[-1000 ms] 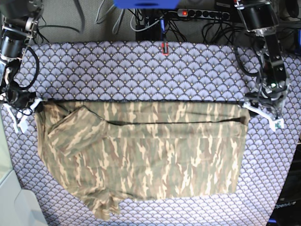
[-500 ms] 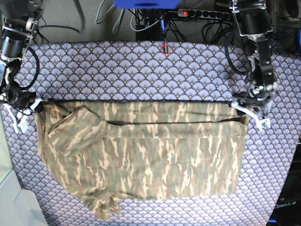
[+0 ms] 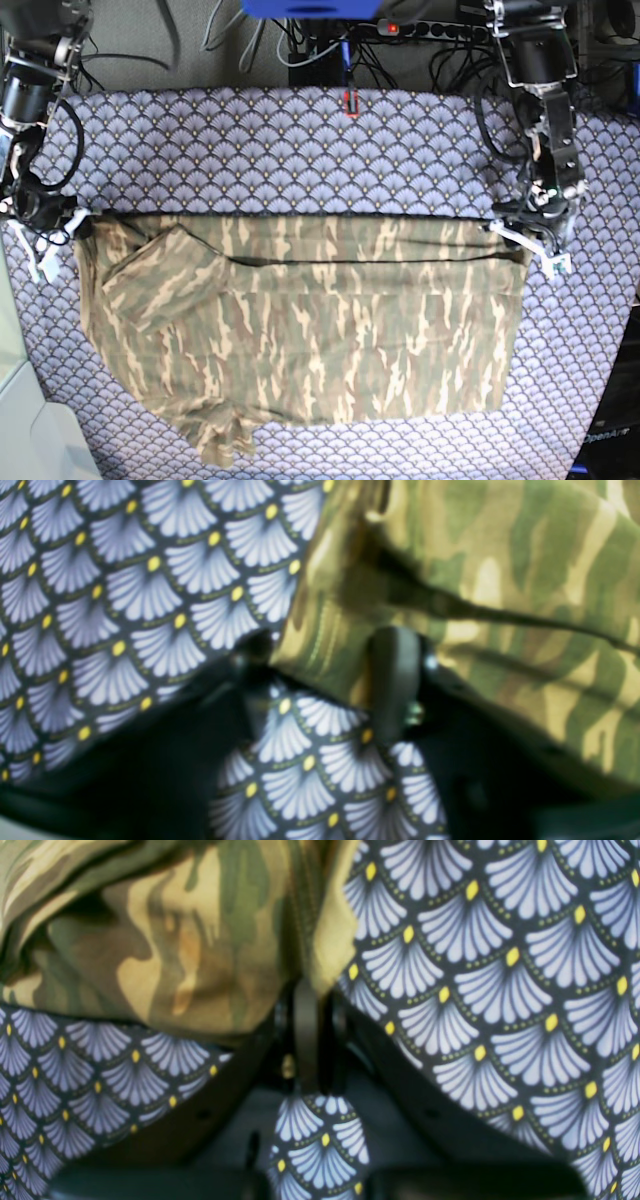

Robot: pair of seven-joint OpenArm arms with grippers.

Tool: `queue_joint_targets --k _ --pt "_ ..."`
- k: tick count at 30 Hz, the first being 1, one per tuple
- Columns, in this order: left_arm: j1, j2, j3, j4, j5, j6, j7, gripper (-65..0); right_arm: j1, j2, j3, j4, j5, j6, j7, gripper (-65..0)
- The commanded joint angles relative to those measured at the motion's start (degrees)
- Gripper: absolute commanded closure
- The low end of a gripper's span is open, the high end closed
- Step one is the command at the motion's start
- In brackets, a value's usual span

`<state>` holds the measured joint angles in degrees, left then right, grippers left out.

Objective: Fold the T-shirt properly
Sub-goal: 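Lower the folded edge onto the shirt and release both grippers, then drag the folded shirt back toward the robot with both grippers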

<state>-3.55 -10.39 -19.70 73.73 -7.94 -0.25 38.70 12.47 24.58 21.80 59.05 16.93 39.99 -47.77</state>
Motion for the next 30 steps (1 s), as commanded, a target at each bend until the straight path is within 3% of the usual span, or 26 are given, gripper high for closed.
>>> queue_joint_targets --k 1,5,18,25,30 --pt "-0.89 -0.64 -0.21 0.6 0.52 0.38 -0.59 -18.4 0.76 0.87 0.04 0.78 0.35 0.01 0.08 -0.2" --pt "-0.89 -0.64 -0.21 0.6 0.52 0.38 -0.59 0.0 0.76 0.87 0.04 0.78 0.35 0.01 0.16 -0.2" --pt "5.27 -0.64 -0.38 11.76 0.52 0.73 0.2 -0.8 -2.05 1.14 0.22 1.39 0.43 0.01 0.43 0.0" --pt "11.6 -0.02 -0.65 19.23 0.52 0.73 3.19 -0.8 -11.37 -0.09 0.4 17.31 0.43 0.01 -0.01 0.0" --pt "15.82 0.06 -0.65 22.84 0.52 0.82 3.19 -0.8 -17.0 -1.33 5.41 22.4 0.43 0.01 -0.01 0.0"
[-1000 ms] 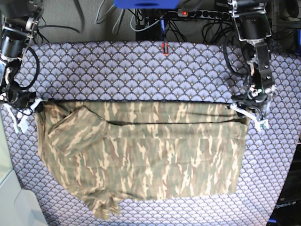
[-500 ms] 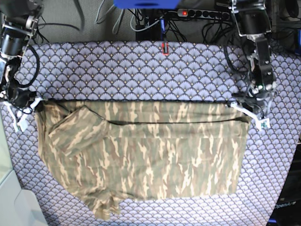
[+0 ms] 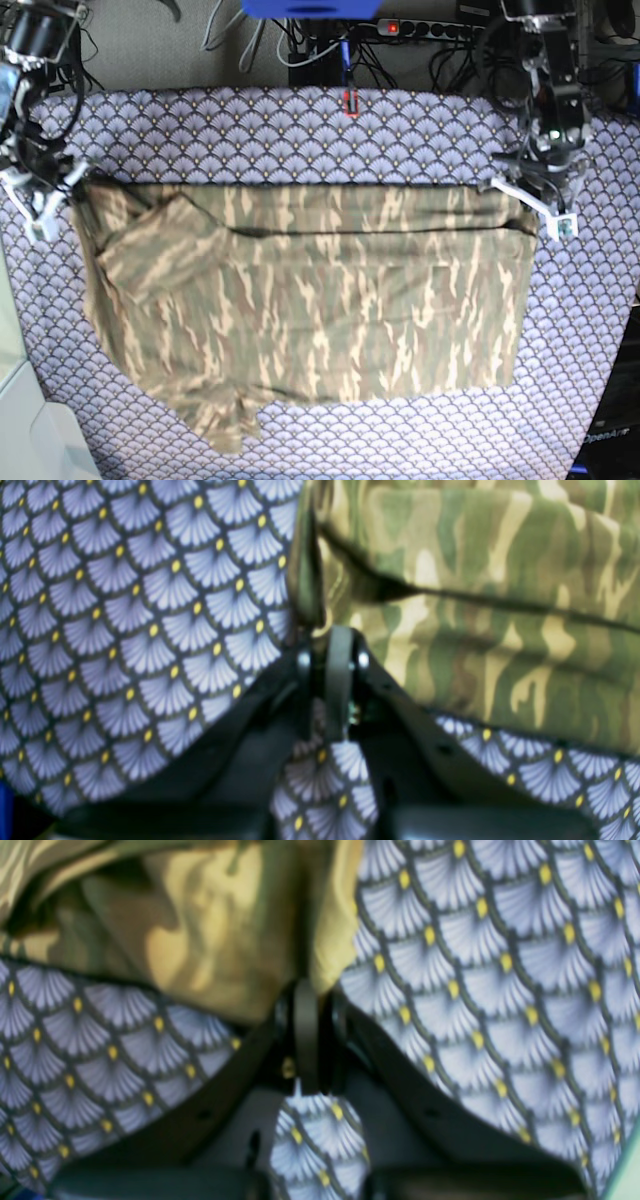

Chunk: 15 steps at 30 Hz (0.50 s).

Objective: Fold the T-shirt properly
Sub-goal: 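Drag the folded shirt back toward the robot with both grippers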

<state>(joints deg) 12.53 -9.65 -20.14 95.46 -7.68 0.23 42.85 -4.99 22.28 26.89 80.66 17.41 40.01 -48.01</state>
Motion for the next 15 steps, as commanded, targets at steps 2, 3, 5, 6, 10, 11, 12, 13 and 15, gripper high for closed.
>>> queue_joint_targets --k 2,3,5,6,10,11,12,13,15 --pt "2.28 -0.68 -0.21 2.96 0.25 0.34 -0.96 -0.8 -2.08 0.53 2.95 3.07 -0.05 -0.01 0.23 0.0" --pt "3.25 -0.68 -0.21 3.75 0.25 0.34 -0.96 -0.8 -3.05 0.44 3.74 3.86 -0.05 -0.01 0.23 0.0" --pt "5.53 -0.68 -0.21 5.51 0.25 0.34 -0.96 -0.8 -4.9 0.44 4.8 5.53 -0.05 -0.01 0.23 0.0" --pt "6.59 -0.77 -0.21 6.39 0.25 0.34 -0.96 -0.8 -6.04 0.35 5.32 6.41 -0.05 -0.01 0.23 0.0" --pt "11.16 -0.86 -0.3 9.46 0.43 0.34 -0.96 -0.8 -9.73 -0.79 7.7 8.7 -0.05 -0.01 0.23 0.0" --pt "12.21 -0.86 -0.3 10.08 0.43 0.34 -0.96 -0.8 -10.61 -0.88 8.23 8.96 -0.05 -0.01 0.23 0.0" --pt "13.44 -0.86 -0.39 10.69 0.34 0.34 -0.96 -0.8 -11.49 -0.88 8.67 9.31 -0.05 -0.01 0.23 0.0" --pt "14.32 -0.68 -1.09 11.05 0.34 0.34 -0.96 -0.8 -12.19 -0.88 9.11 9.58 -0.05 -0.01 0.23 0.0" --pt "15.55 -0.59 -2.41 10.96 0.34 0.17 -0.96 -0.8 -13.51 -0.88 9.63 9.58 -0.05 -0.01 0.23 0.0"
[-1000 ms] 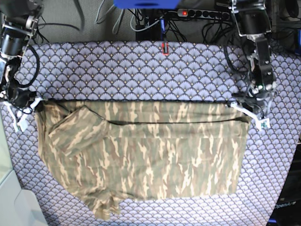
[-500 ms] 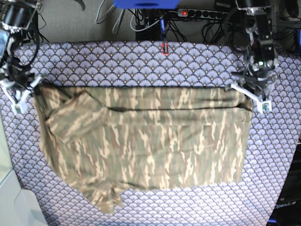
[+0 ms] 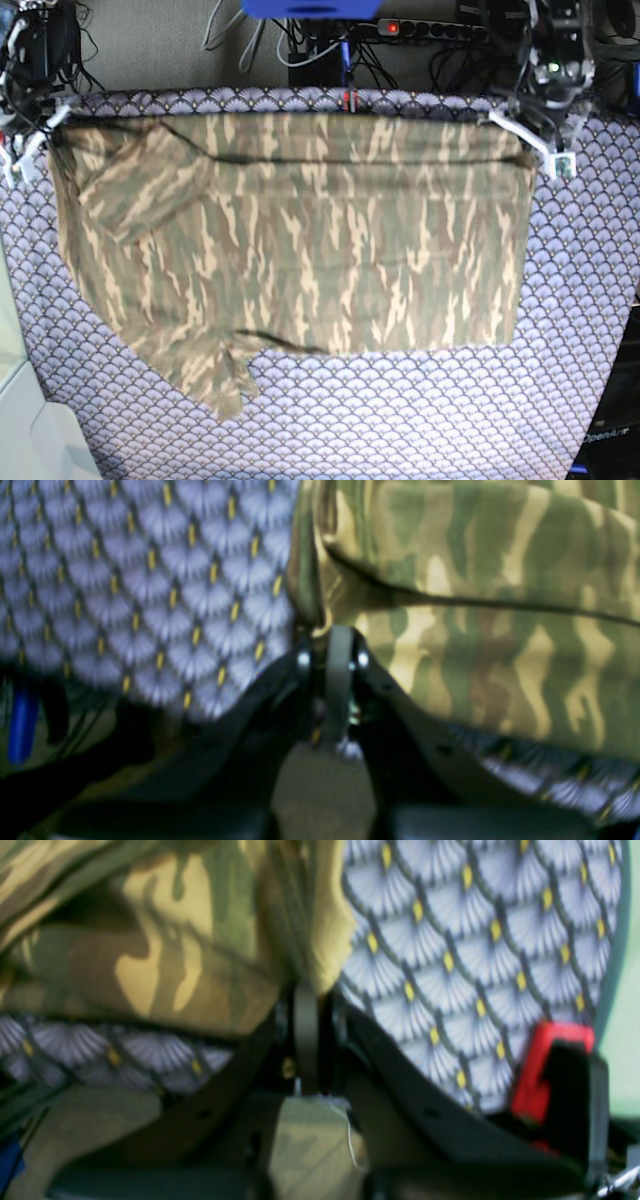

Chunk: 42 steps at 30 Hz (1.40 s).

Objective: Fold the T-shirt properly
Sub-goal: 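Drag the folded shirt back toward the robot with both grippers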

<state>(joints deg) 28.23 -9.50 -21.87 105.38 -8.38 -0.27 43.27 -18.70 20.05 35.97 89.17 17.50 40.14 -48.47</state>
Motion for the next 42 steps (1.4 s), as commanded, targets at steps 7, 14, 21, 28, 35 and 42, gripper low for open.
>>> queue_joint_targets --k 7,14,21,28,35,42 --pt "1.44 -0.74 -2.18 0.59 1.04 0.49 -1.46 -0.8 -1.48 1.35 0.74 0.99 -0.13 -0.14 1.04 -0.3" --pt "1.27 -0.74 -1.91 0.42 1.04 0.49 -1.46 -1.0 -1.04 -0.14 0.47 0.72 -0.13 -0.14 0.69 -2.1" --pt "1.35 -0.74 -1.91 0.33 0.95 0.41 -1.55 -24.8 -1.48 -0.32 0.65 0.64 -0.13 -0.14 0.69 -23.5" --pt "1.0 -0.74 -2.09 0.42 0.95 0.41 -1.82 -33.5 -1.13 -0.23 5.22 0.64 -0.13 -0.14 0.69 -31.1" --pt "1.0 -0.74 -5.43 1.12 0.95 0.41 -1.64 -33.4 1.34 0.39 12.25 0.81 -0.13 -0.14 0.69 -31.0" --pt "0.91 -0.74 -12.02 2.09 0.87 0.41 -1.46 -33.4 8.63 4.34 12.87 0.55 -0.31 -0.14 0.69 -31.2"
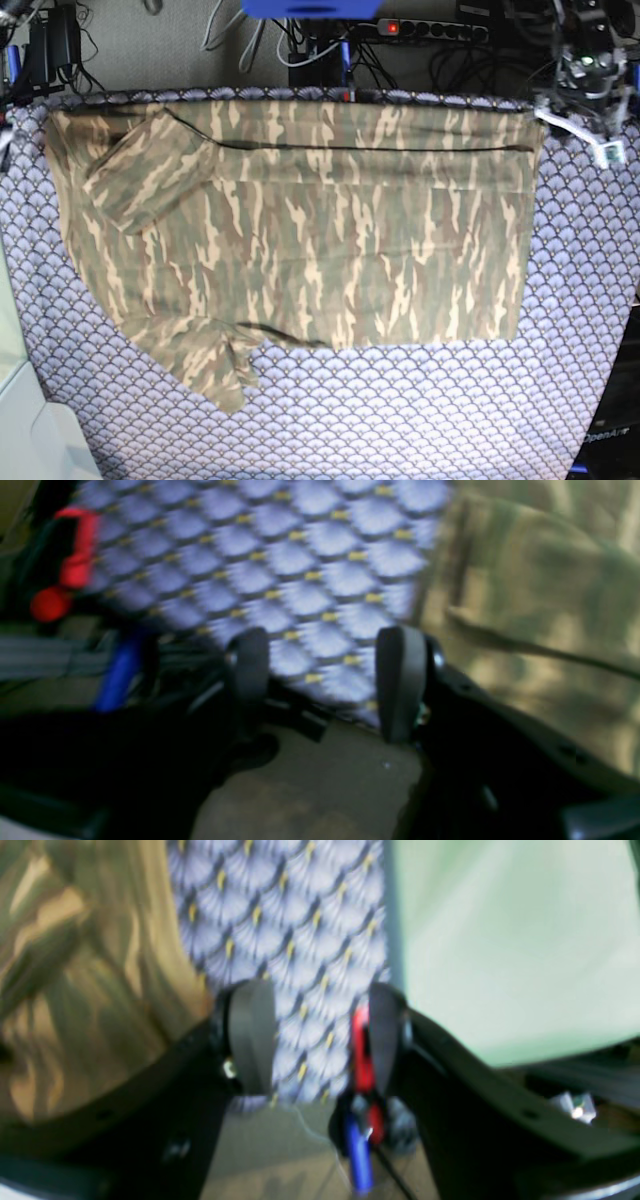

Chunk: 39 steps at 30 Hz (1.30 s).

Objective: Fold the T-shirt properly
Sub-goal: 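Drag the folded shirt back toward the robot with both grippers, then move both grippers to the shirt's side edges near the hem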

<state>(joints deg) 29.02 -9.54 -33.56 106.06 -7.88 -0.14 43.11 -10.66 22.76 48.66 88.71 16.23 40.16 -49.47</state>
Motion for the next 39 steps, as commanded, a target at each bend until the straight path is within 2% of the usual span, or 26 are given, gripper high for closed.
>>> queue_joint_targets --k 1,6,9,13,17,22,29,36,39 --pt "0.13 -0.7 -1.47 2.03 0.36 0.27 -1.31 -33.4 2.35 2.33 -0.8 1.01 0.96 -0.16 1.69 -31.2" --pt "-3.92 -1.4 -4.55 3.61 0.45 0.27 -0.61 -33.4 10.35 6.47 -10.55 1.01 0.87 -0.16 1.61 -31.2" --pt "-9.98 -4.13 -4.02 2.99 0.45 0.27 4.58 -33.4 15.45 6.99 -15.65 -0.05 0.78 -0.16 1.61 -31.2" --pt "-20.18 -6.94 -0.07 -0.79 0.45 0.19 8.01 -33.4 22.57 8.31 -22.33 -8.31 0.78 -0.16 1.61 -31.1" --pt "-30.64 -10.81 6.7 -9.23 0.54 0.19 7.92 -33.4 30.83 9.46 -27.08 -21.15 0.78 -0.16 2.22 -31.3" --pt "-41.98 -12.66 13.39 -21.36 0.54 0.19 7.66 -33.4 40.33 9.46 -32.18 -32.05 0.78 -0.16 4.15 -31.5" --pt "-45.5 -12.48 17.61 -26.72 0.98 0.71 4.14 -33.4 49.38 9.1 -41.94 -44.35 0.78 -0.16 11.98 -31.5" --pt "-41.28 -12.39 16.02 -23.56 0.54 0.71 5.11 -33.4 54.57 8.14 -49.24 -62.03 0.78 -0.16 26.57 -31.5" --pt "-40.58 -10.81 14.18 -22.06 0.71 0.71 5.11 -33.4 55.09 7.52 -51.43 -63.61 0.78 -0.16 28.95 -31.5"
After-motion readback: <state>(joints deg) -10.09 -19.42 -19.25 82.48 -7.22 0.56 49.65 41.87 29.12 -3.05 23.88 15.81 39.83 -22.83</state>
